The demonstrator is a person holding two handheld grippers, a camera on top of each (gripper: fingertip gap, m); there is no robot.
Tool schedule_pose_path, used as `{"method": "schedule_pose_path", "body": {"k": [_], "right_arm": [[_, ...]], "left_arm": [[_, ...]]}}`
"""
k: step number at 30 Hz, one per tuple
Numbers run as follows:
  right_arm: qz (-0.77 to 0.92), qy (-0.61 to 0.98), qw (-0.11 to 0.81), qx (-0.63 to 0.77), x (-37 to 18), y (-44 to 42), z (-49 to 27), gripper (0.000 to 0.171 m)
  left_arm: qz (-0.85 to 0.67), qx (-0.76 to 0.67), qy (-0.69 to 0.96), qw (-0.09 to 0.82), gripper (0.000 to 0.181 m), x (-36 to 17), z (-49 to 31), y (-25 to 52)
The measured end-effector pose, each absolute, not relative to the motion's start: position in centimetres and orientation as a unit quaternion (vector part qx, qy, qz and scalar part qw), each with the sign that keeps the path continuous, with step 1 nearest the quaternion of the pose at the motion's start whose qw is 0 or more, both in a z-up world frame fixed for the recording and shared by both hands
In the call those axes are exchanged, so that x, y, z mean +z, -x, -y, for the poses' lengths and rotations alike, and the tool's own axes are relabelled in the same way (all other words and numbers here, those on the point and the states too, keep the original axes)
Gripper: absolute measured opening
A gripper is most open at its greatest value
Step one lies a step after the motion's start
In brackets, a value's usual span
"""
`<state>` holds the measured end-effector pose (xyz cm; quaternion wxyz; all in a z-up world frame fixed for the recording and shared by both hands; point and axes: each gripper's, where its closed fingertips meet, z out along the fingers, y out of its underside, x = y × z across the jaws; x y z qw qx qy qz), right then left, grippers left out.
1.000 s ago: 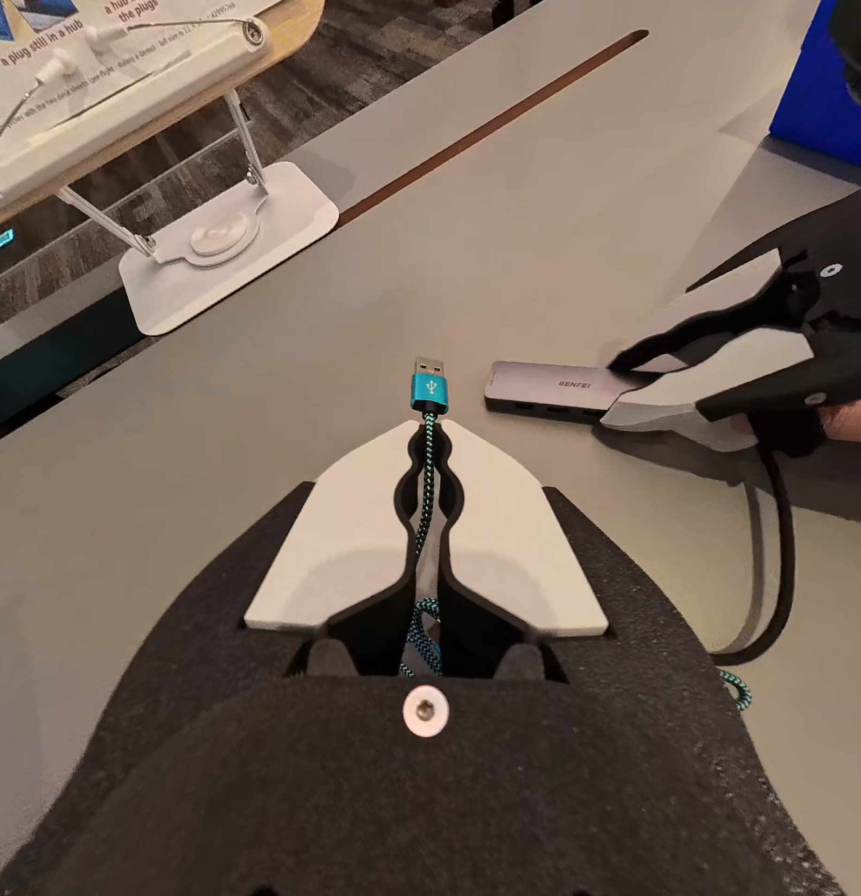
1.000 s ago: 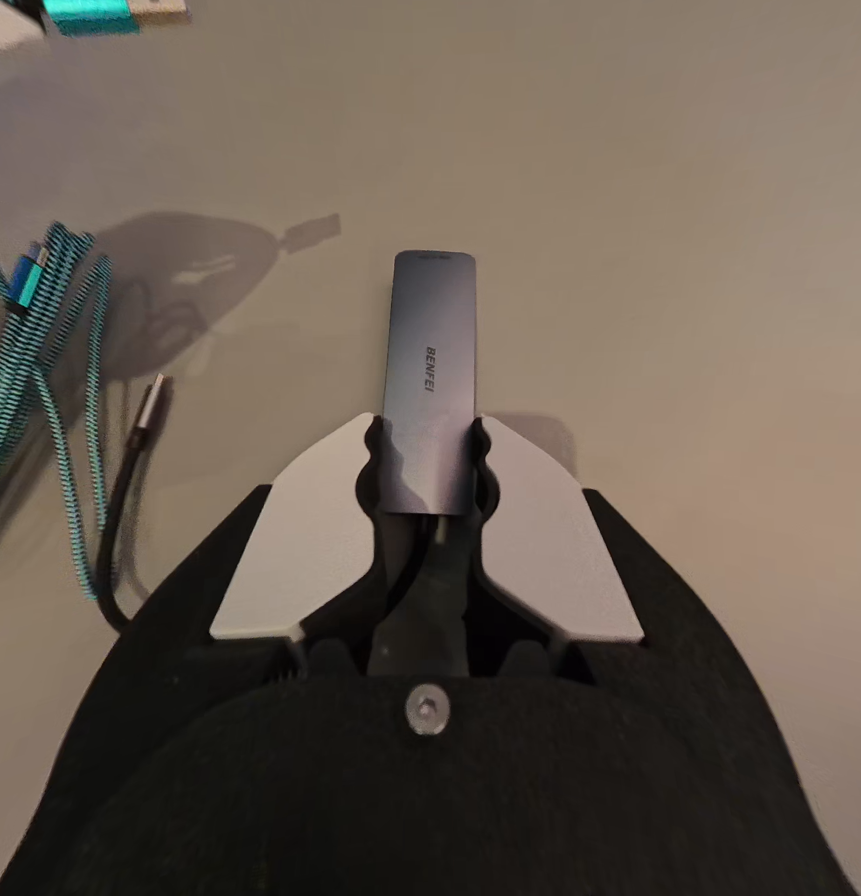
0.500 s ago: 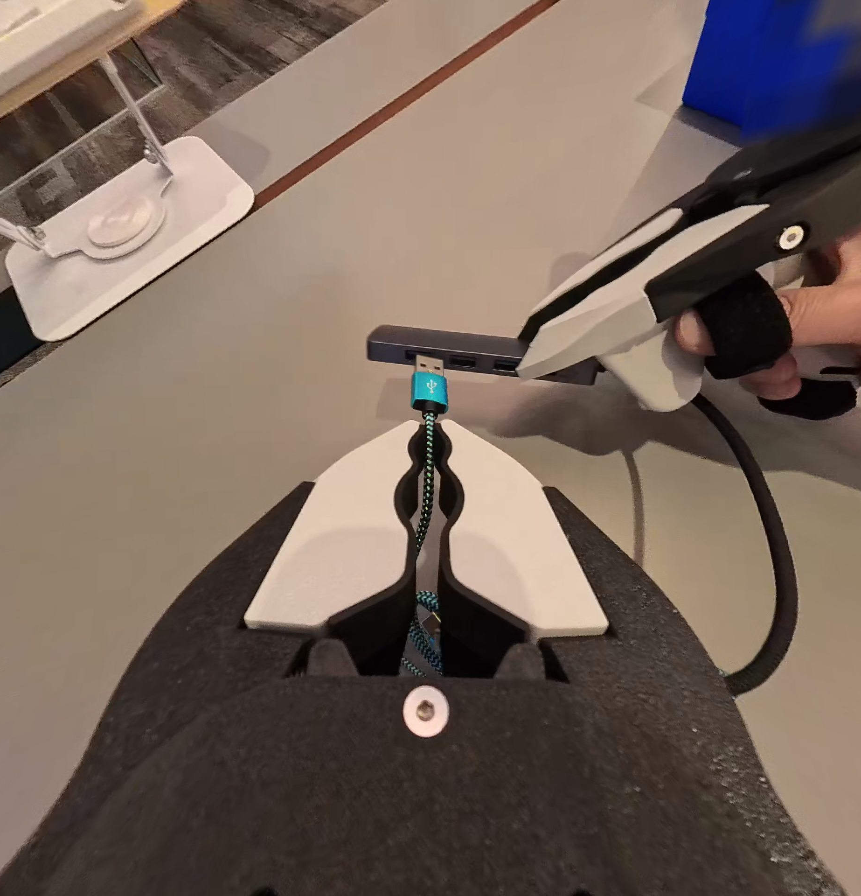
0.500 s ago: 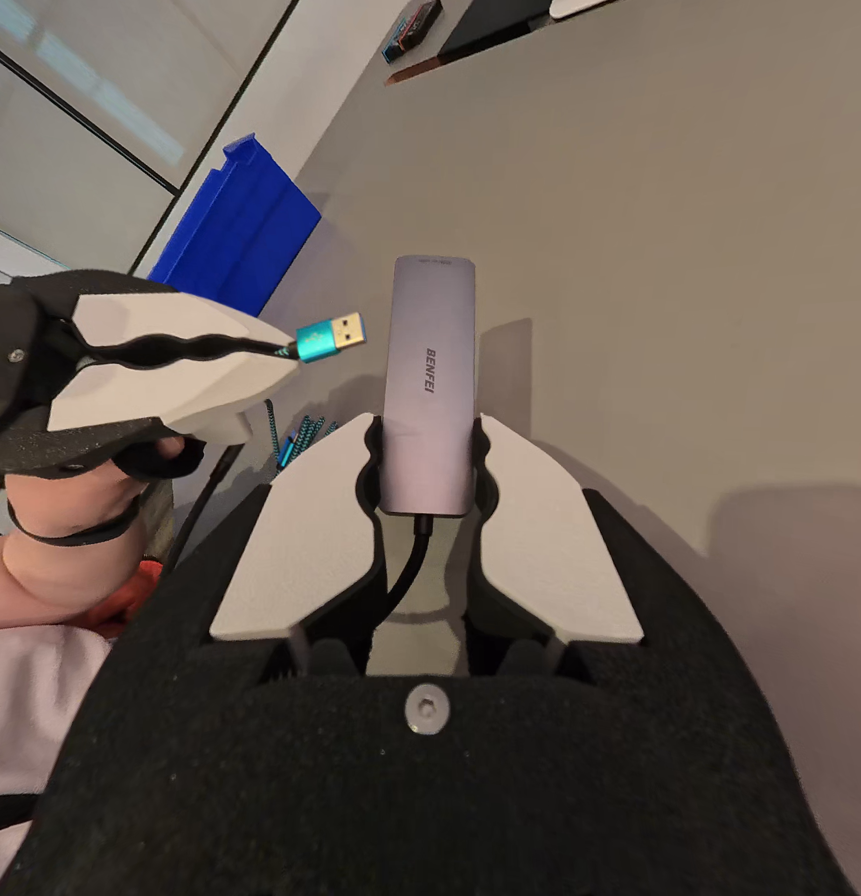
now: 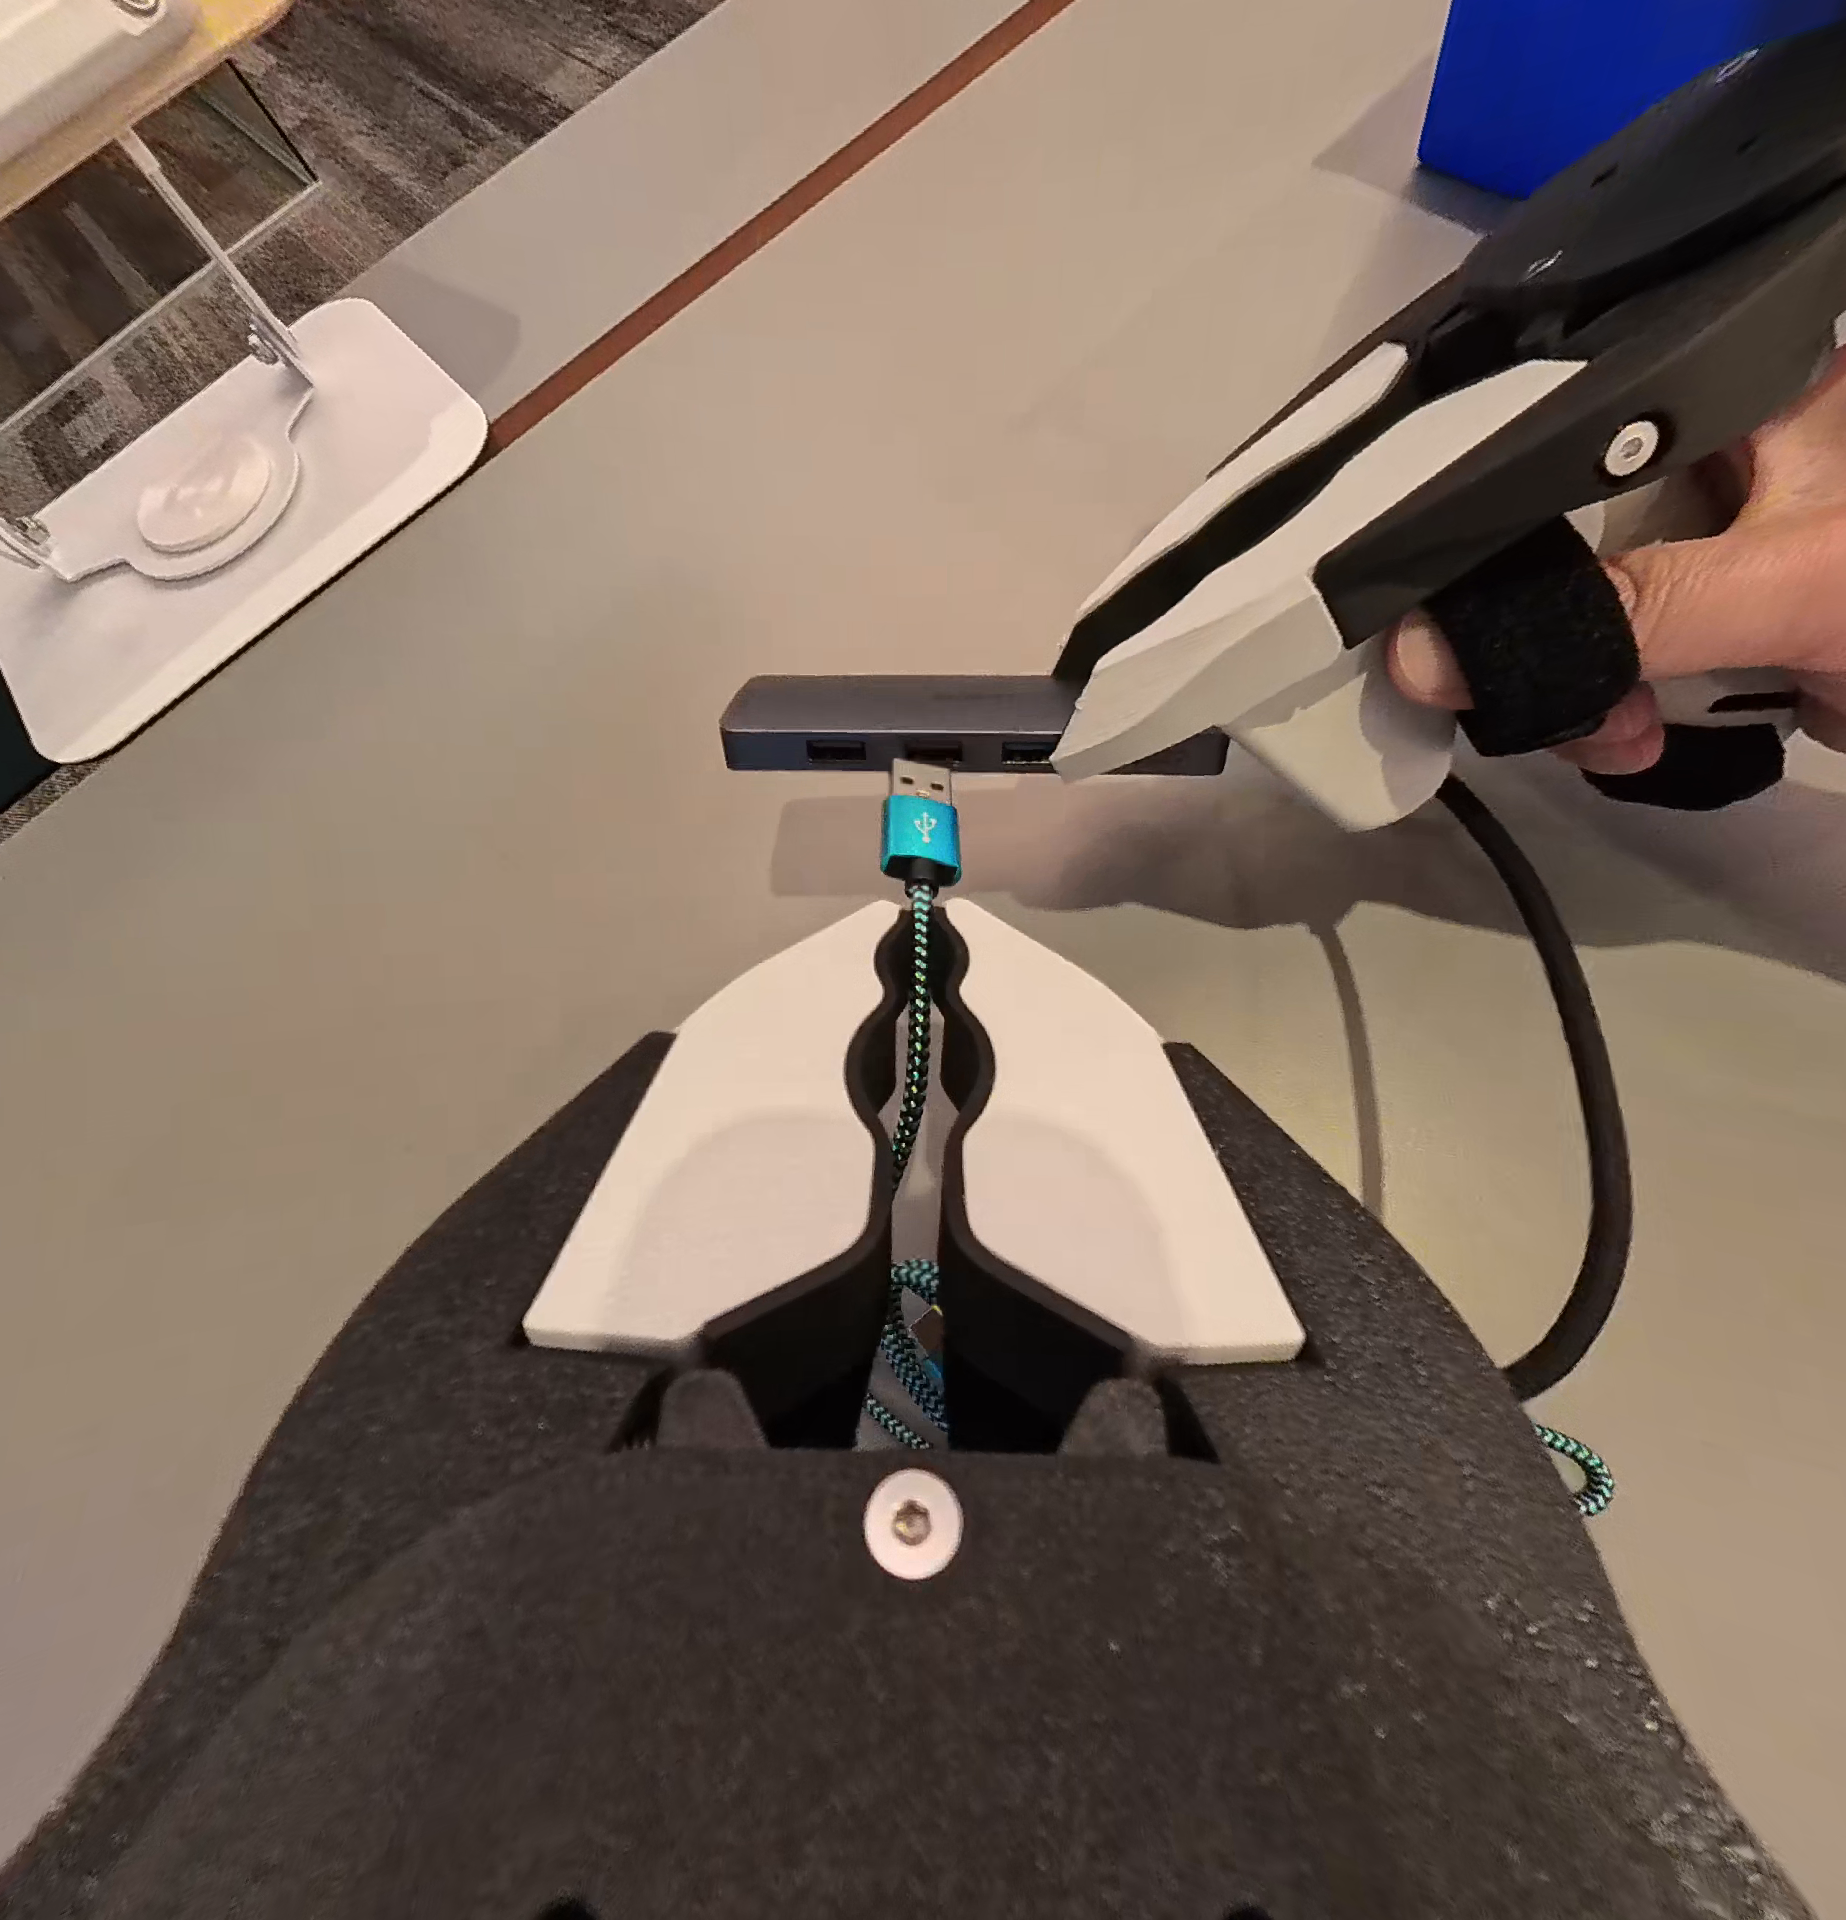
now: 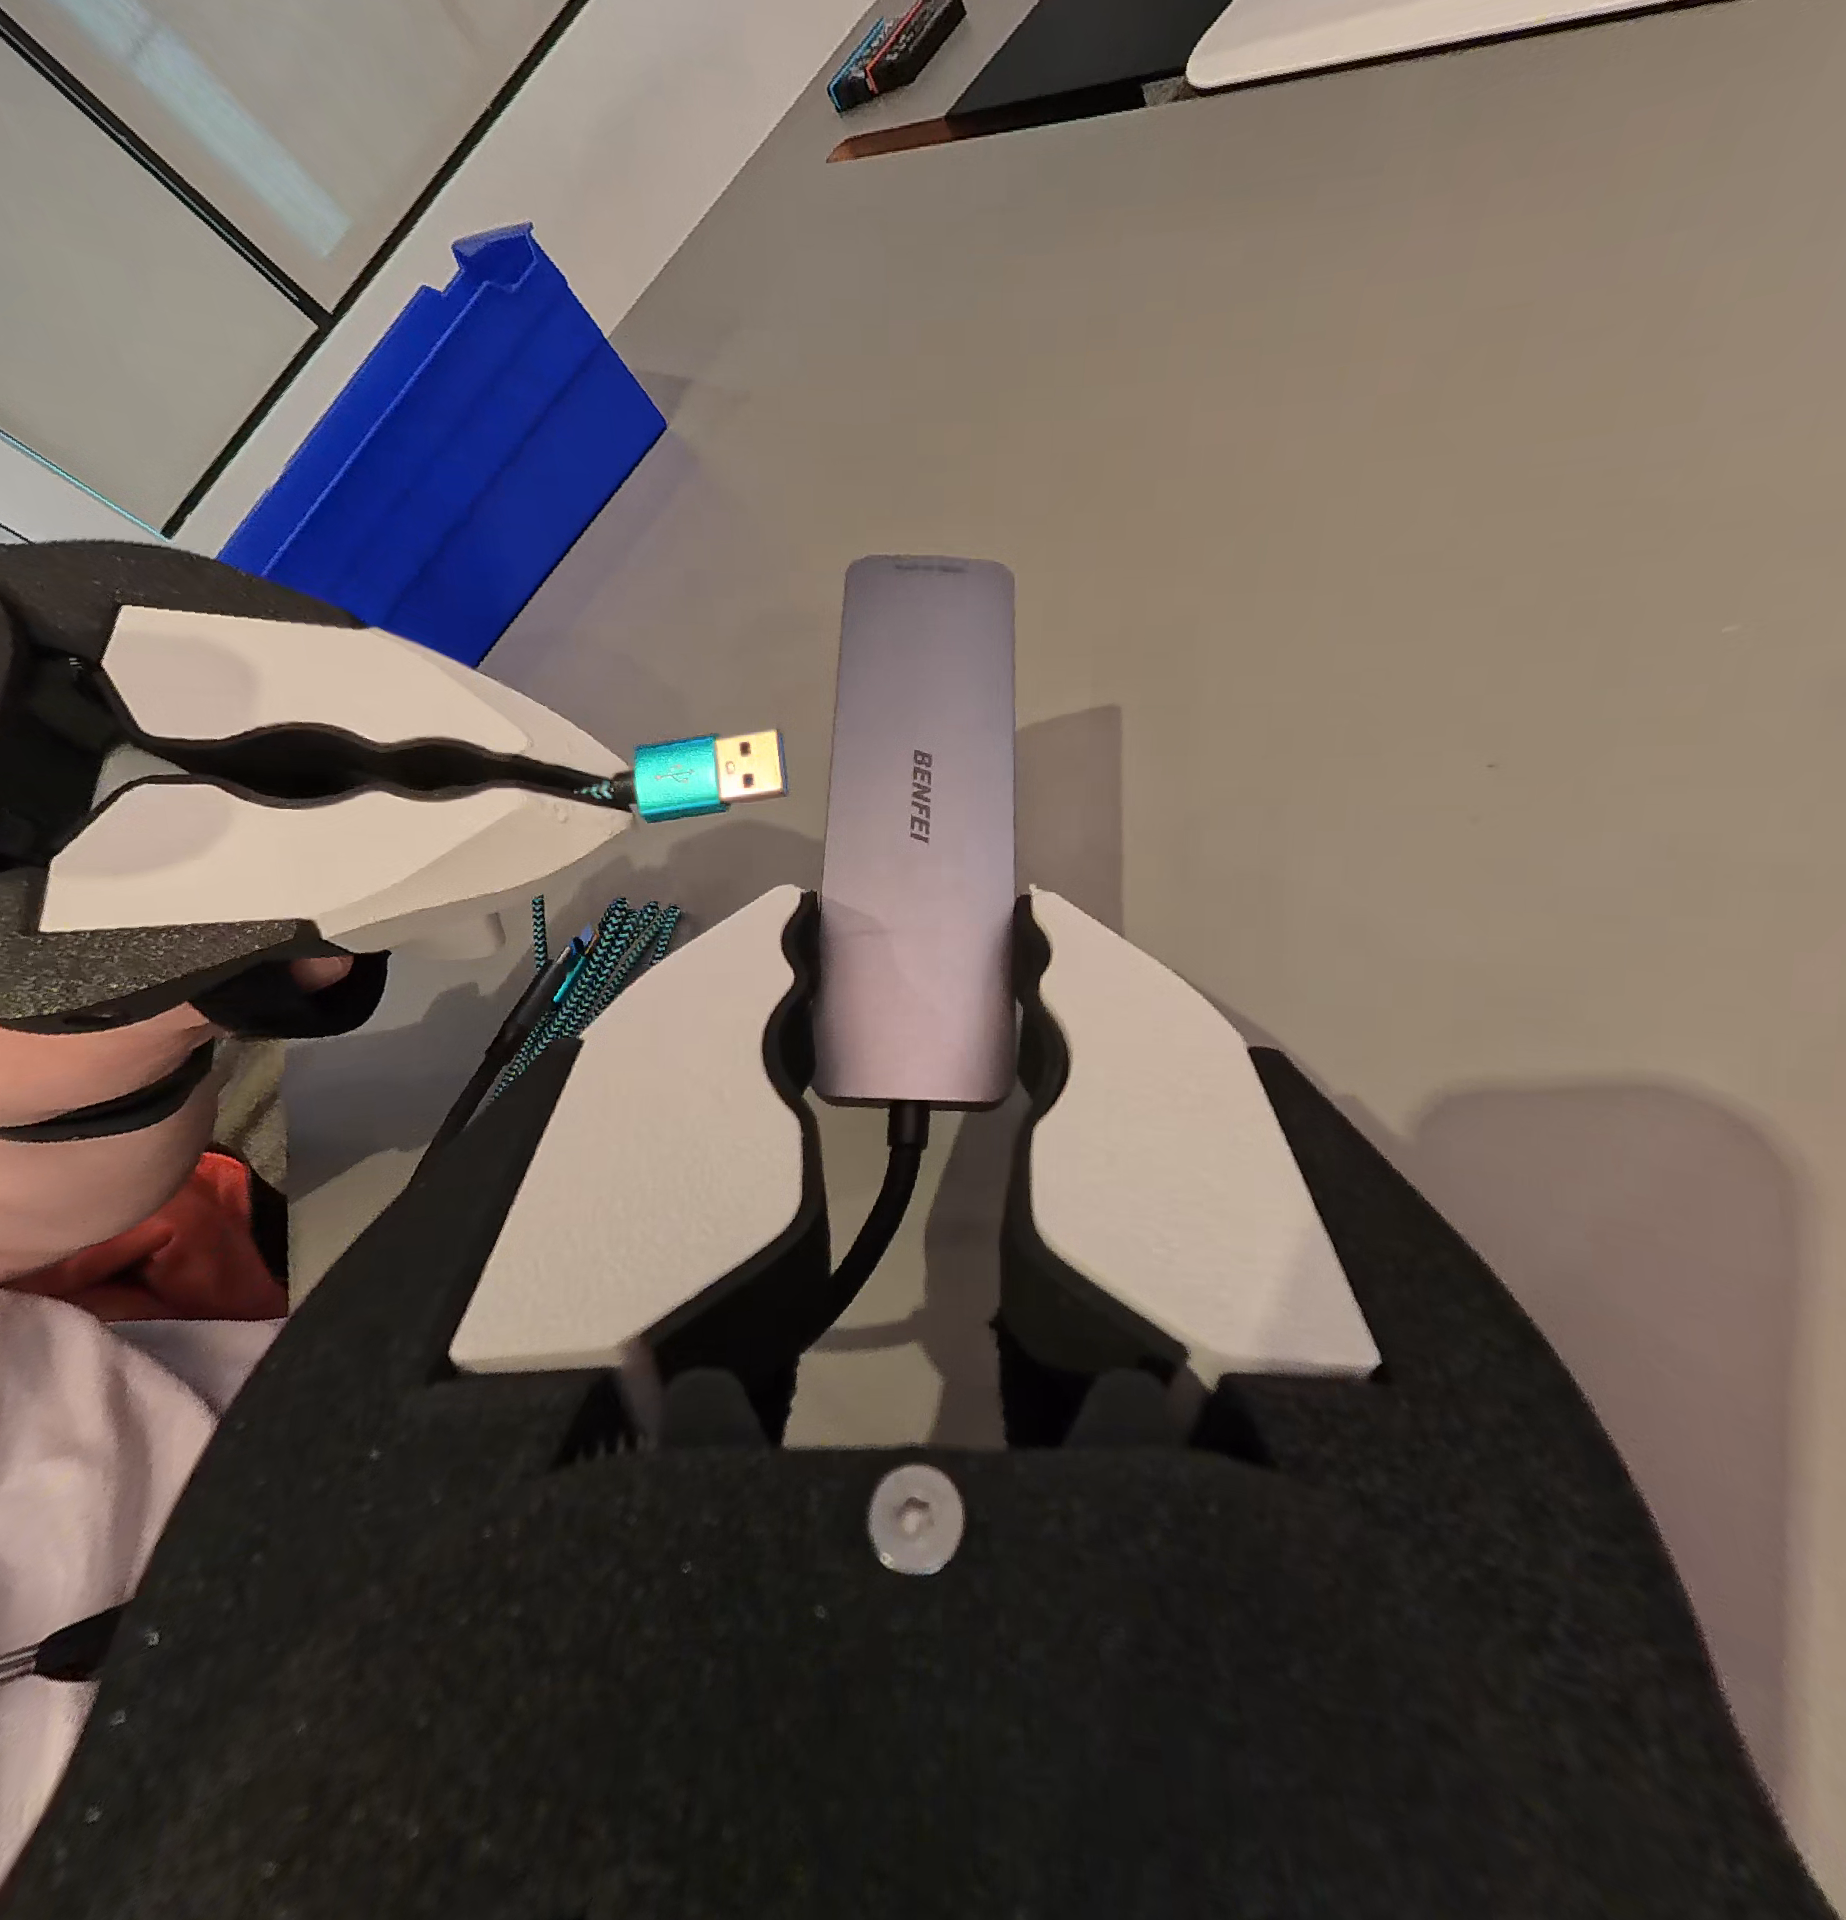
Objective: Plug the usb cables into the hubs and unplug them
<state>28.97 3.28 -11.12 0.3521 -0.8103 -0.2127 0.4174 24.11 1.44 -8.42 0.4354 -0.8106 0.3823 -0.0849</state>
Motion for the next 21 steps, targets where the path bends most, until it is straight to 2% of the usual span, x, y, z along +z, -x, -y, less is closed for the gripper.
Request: {"method": "schedule_pose_path", "body": {"k": [21], "right_arm": [[0.212, 0.813, 0.33, 0.43, -11.27, -29.73, -3.6, 0.035]], "left_arm": [[-0.4, -0.081, 0.806, 0.429, 0.003, -8.88, -0.83, -24.48]]}}
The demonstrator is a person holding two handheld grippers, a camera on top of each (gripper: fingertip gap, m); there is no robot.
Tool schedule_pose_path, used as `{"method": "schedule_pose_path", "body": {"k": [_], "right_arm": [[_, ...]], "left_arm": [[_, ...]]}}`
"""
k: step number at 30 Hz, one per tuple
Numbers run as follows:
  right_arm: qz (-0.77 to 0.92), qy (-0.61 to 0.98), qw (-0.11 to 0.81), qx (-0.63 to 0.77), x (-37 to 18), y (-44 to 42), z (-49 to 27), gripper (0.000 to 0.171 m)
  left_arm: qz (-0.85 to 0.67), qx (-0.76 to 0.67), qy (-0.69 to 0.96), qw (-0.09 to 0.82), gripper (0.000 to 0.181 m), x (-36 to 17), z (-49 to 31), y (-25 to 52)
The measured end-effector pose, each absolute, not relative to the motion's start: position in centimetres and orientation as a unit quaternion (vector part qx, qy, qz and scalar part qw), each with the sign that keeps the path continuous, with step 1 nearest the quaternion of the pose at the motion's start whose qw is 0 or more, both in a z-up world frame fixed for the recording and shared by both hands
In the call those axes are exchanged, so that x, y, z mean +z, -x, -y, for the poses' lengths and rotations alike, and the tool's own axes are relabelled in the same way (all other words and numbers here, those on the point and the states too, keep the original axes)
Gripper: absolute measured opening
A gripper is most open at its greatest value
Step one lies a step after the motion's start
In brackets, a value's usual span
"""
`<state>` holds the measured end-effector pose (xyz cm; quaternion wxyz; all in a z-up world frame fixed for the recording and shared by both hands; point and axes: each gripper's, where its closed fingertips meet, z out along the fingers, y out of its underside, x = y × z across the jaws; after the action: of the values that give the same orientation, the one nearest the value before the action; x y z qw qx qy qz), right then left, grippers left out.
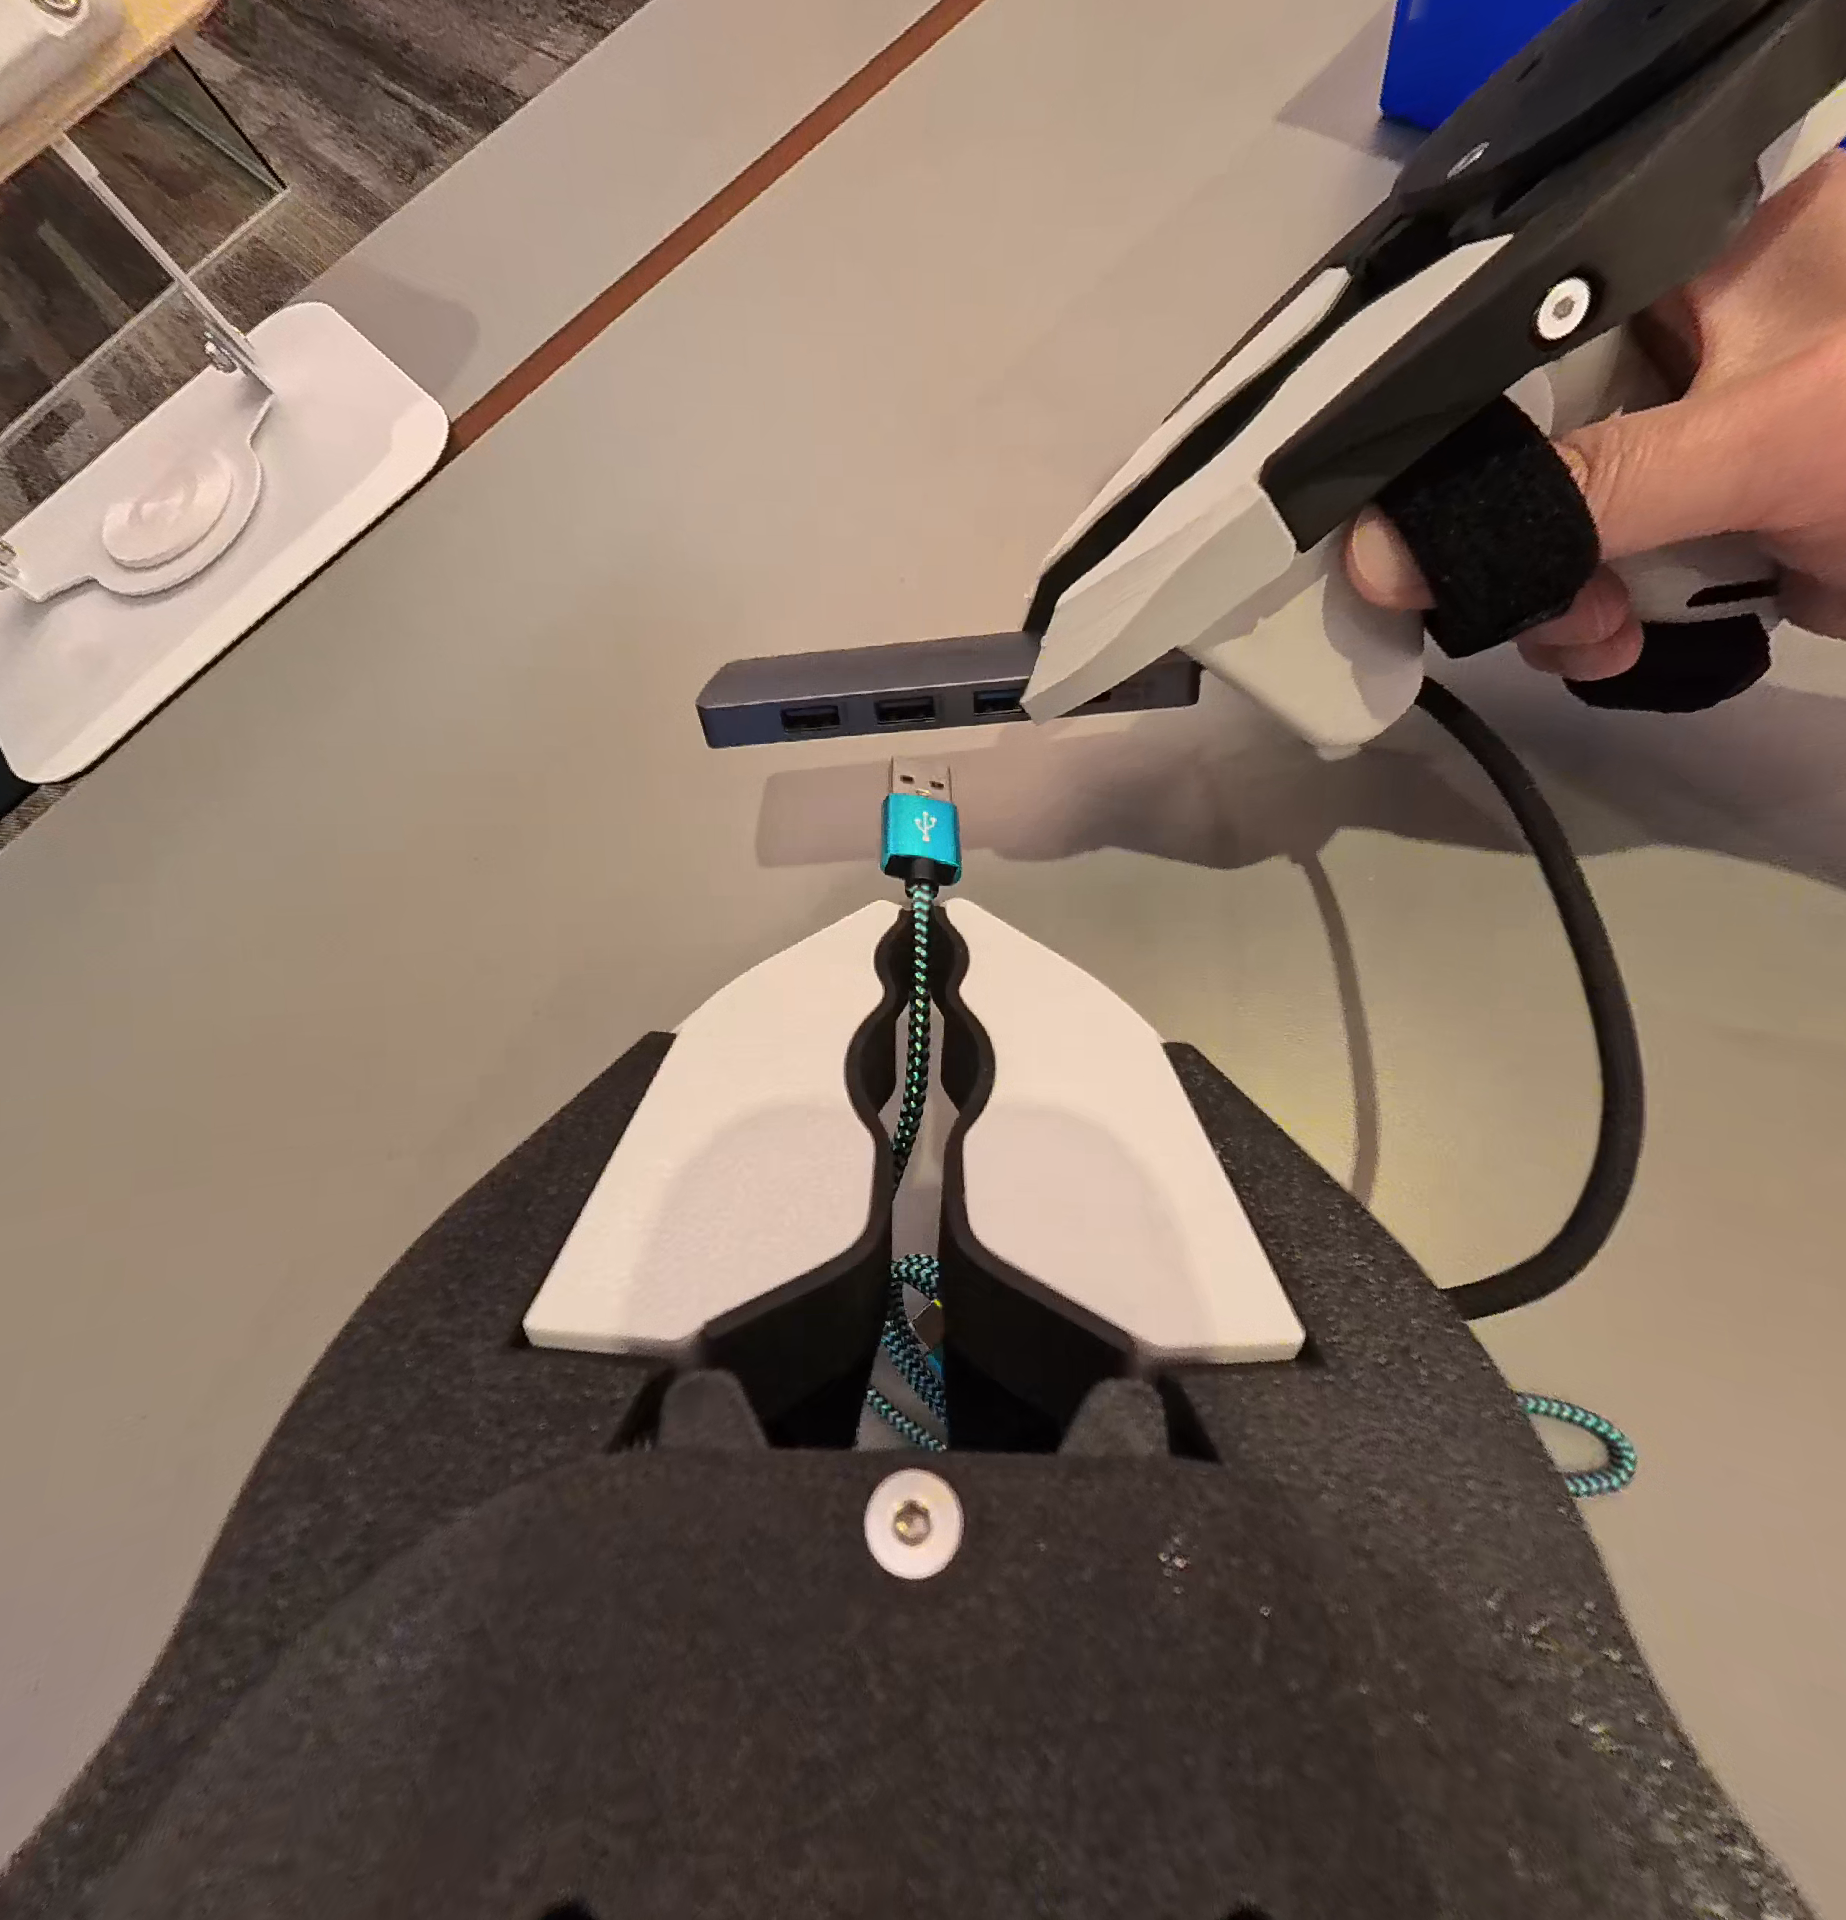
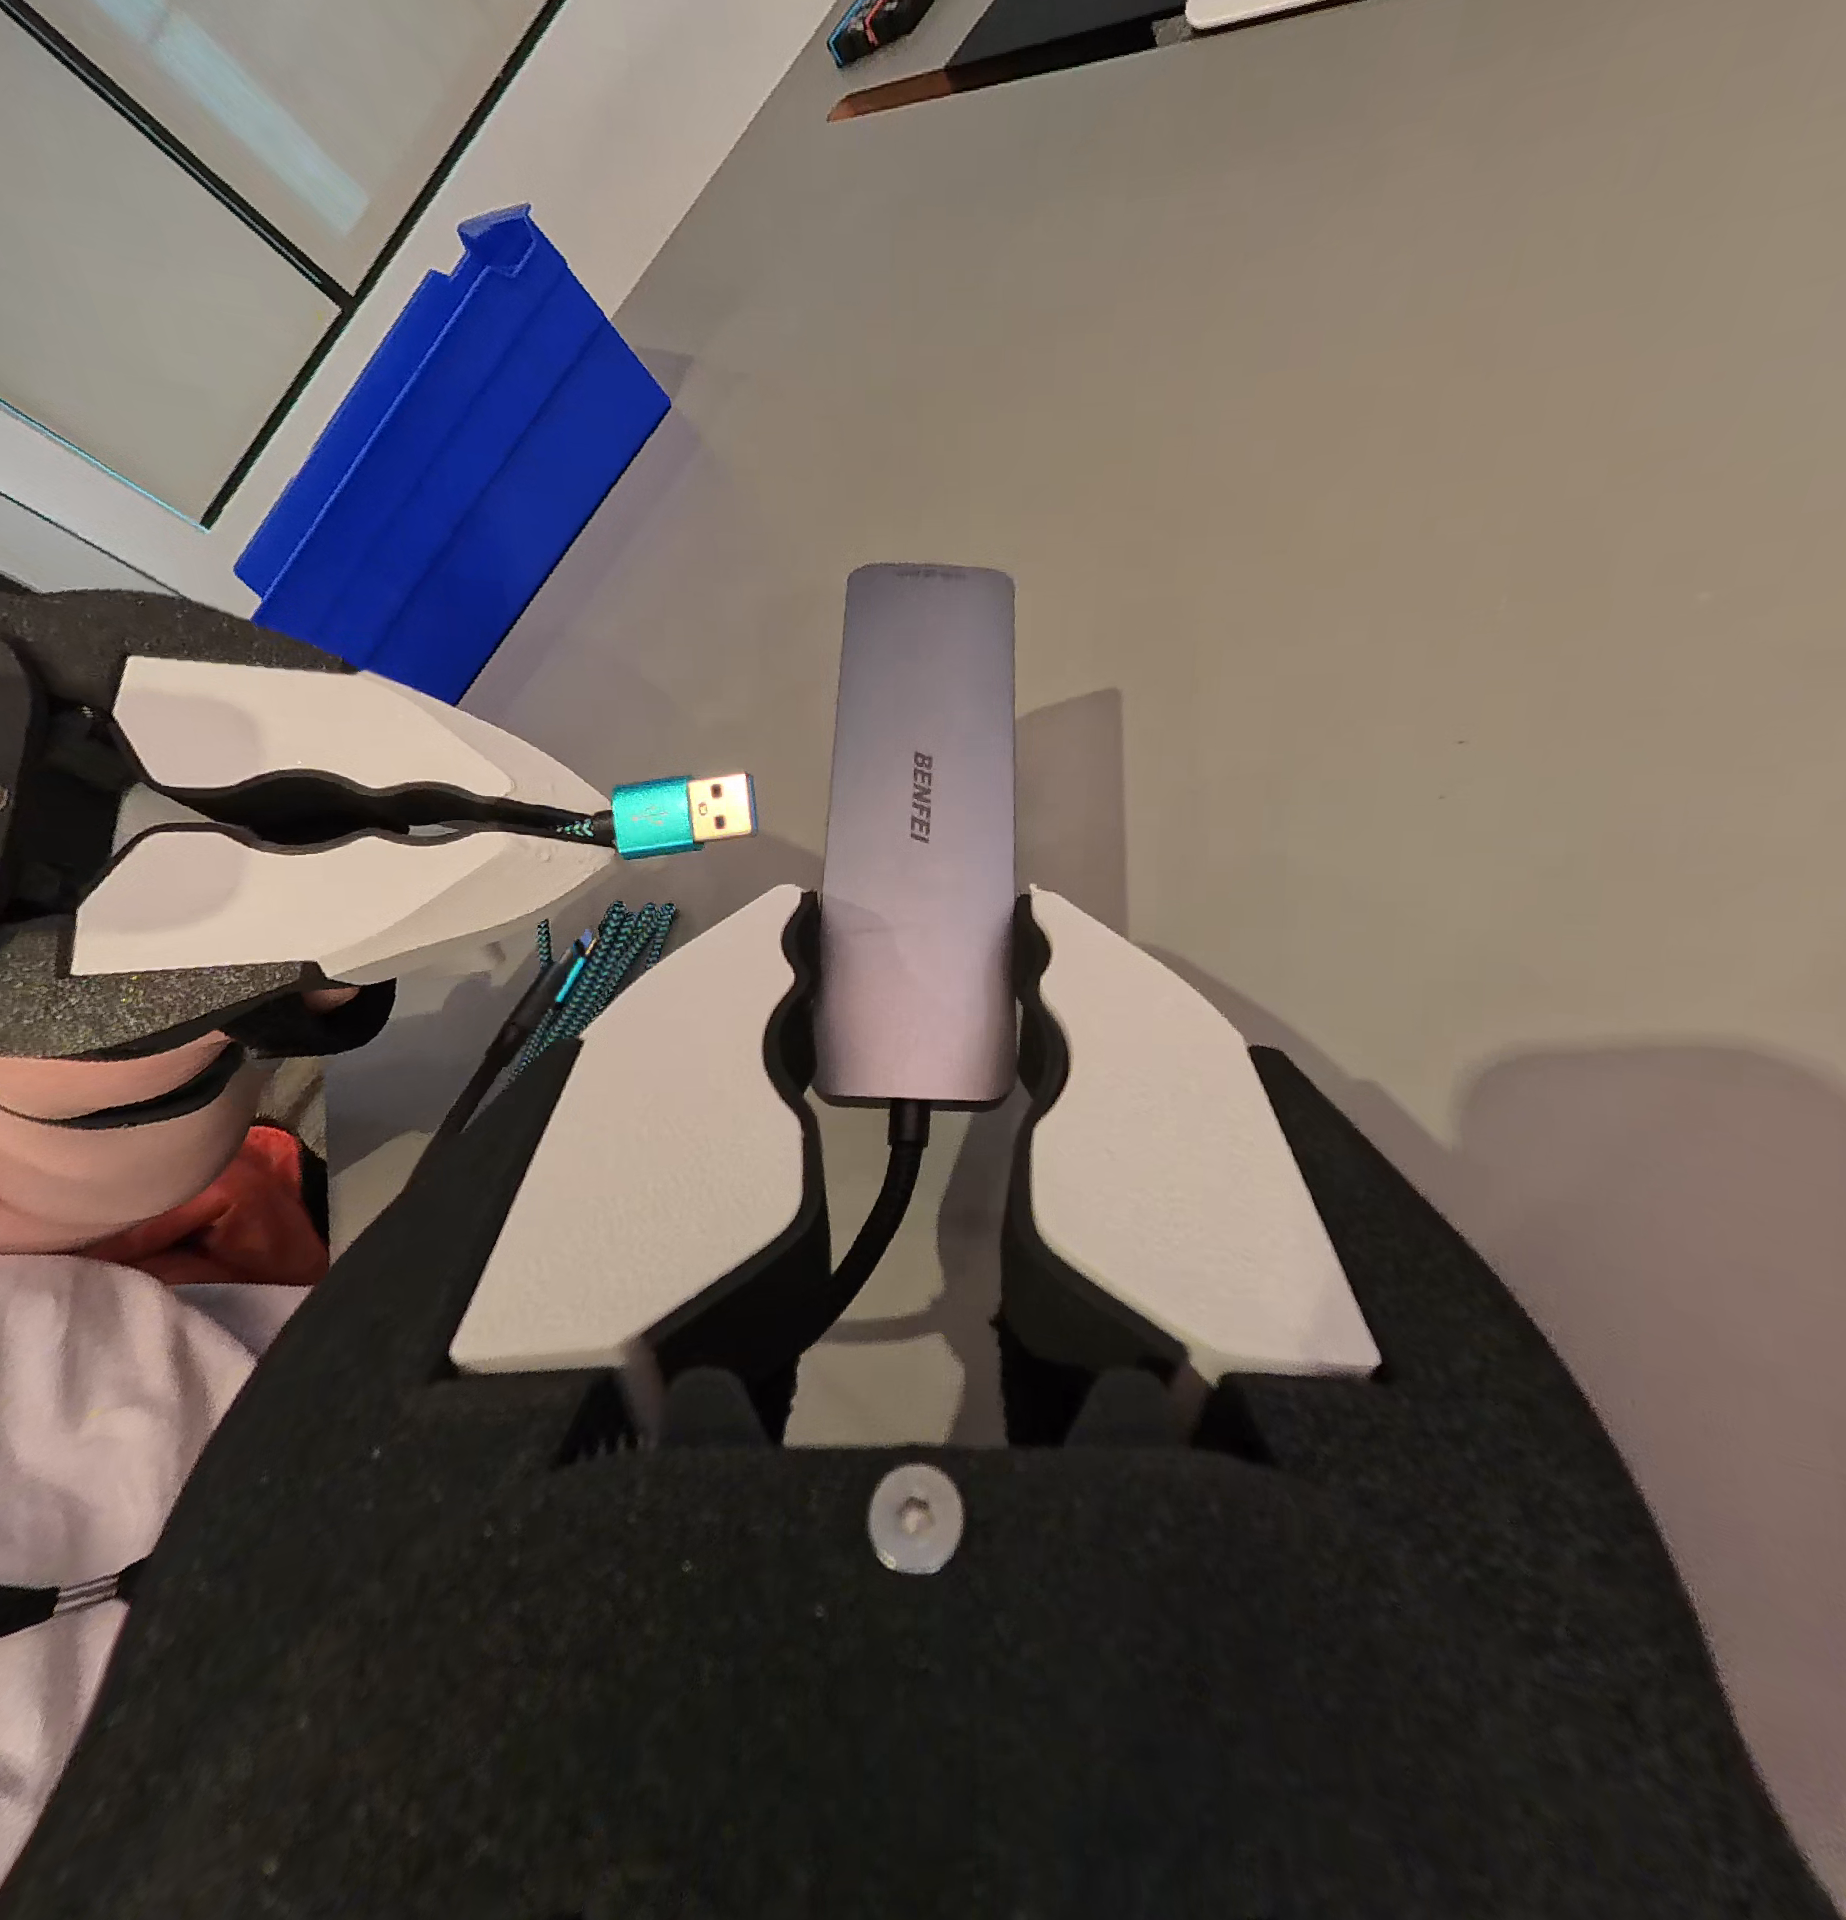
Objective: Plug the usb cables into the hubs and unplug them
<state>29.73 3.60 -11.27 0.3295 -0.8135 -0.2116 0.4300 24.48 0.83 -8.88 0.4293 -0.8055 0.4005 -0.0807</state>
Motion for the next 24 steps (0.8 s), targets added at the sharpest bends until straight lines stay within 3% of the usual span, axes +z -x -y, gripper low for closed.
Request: {"method": "schedule_pose_path", "body": {"k": [11, 24], "right_arm": [[0.237, 0.827, 0.288, 0.422, -11.5, -30.0, -2.9, 0.035], [0.237, 0.797, 0.38, 0.404, -10.2, -29.1, -3.5, 0.035]], "left_arm": [[-0.407, -0.084, 0.802, 0.429, 0.003, -9.1, -0.7, -24.5], [-0.376, -0.105, 0.807, 0.443, 0.003, -8.3, -1.3, -24.4]]}}
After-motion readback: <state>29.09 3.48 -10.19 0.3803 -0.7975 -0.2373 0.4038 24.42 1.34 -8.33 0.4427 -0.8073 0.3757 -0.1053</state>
